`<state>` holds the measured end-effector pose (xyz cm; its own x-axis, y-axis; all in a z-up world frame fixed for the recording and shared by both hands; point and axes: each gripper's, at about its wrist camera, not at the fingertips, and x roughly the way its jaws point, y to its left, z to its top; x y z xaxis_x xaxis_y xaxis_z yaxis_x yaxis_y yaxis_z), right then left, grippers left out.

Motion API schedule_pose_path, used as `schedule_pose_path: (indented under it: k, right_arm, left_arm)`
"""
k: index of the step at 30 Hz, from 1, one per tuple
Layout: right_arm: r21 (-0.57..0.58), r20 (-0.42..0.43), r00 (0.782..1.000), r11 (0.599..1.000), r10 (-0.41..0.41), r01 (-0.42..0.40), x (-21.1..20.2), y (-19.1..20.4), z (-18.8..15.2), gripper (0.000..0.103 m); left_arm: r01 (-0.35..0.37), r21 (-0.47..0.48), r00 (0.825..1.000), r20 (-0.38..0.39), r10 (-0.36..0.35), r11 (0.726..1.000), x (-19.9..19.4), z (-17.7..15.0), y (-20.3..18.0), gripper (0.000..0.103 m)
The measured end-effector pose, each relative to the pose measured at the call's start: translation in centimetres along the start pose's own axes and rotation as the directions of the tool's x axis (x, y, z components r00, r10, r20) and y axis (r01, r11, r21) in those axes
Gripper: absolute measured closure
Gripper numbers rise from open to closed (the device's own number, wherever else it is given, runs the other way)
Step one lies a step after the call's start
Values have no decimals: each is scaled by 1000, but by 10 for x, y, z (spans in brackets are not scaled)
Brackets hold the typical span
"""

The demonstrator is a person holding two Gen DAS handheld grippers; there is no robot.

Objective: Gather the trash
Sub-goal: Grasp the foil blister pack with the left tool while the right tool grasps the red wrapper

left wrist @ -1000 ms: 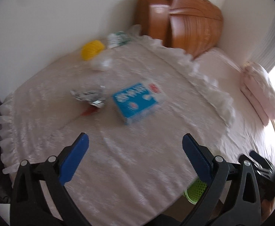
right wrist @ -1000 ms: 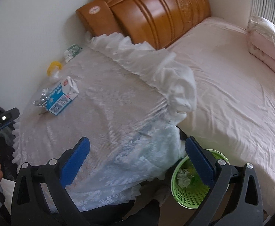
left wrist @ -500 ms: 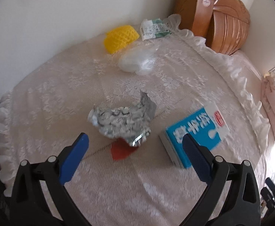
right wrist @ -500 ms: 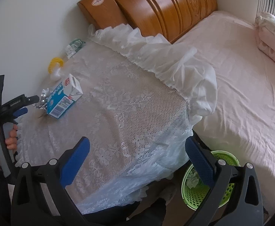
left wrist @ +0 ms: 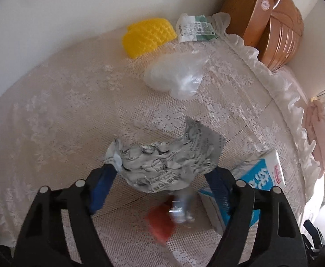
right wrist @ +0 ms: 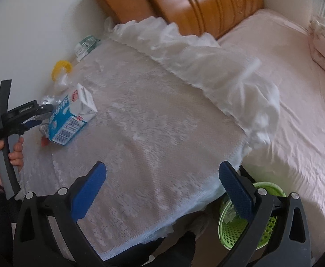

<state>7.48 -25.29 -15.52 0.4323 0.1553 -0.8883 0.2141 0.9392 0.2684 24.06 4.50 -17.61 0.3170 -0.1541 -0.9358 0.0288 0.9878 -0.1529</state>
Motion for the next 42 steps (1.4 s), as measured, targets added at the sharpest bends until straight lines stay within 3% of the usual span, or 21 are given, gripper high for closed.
schedule_pose_path:
  k: [2, 7, 11, 20, 24, 31, 35, 42]
  right_arm:
    - [-17, -2, 1000, 1000, 6, -6, 3, 7, 4, 3]
    - [-62, -3, 1000, 998, 24, -24, 9, 26, 16, 3]
    - [-100, -12, 1000, 995, 29, -30, 14, 40, 21, 3]
    - [-119, -40, 999, 992, 25, -30, 22, 46, 19, 3]
    - [-100, -45, 999, 995, 21, -26, 23, 40, 16, 3]
    - [-87, -38, 999, 996, 30, -33, 20, 36, 17, 3]
    - [-105, -37, 998, 993, 41, -44, 20, 41, 21, 3]
    - [-188, -39, 995, 978, 89, -94, 22, 76, 29, 3]
  left_arm:
    - [-1, 1, 1000, -13, 1, 1000, 5, -1, 5, 40]
    - [41, -59, 999, -10, -41, 997, 6, -3, 21, 39]
    - [72, -101, 997, 0, -73, 992, 1, -4, 29, 14]
    - [78, -131, 997, 6, -78, 988, 3, -4, 20, 11]
    - [38, -126, 999, 5, -38, 991, 10, -1, 12, 11]
    - [7, -130, 1000, -19, -10, 991, 20, -2, 9, 12]
    - [41, -168, 999, 19, -38, 985, 12, -3, 17, 24]
    - [70, -152, 996, 69, -60, 986, 2, 3, 20, 30]
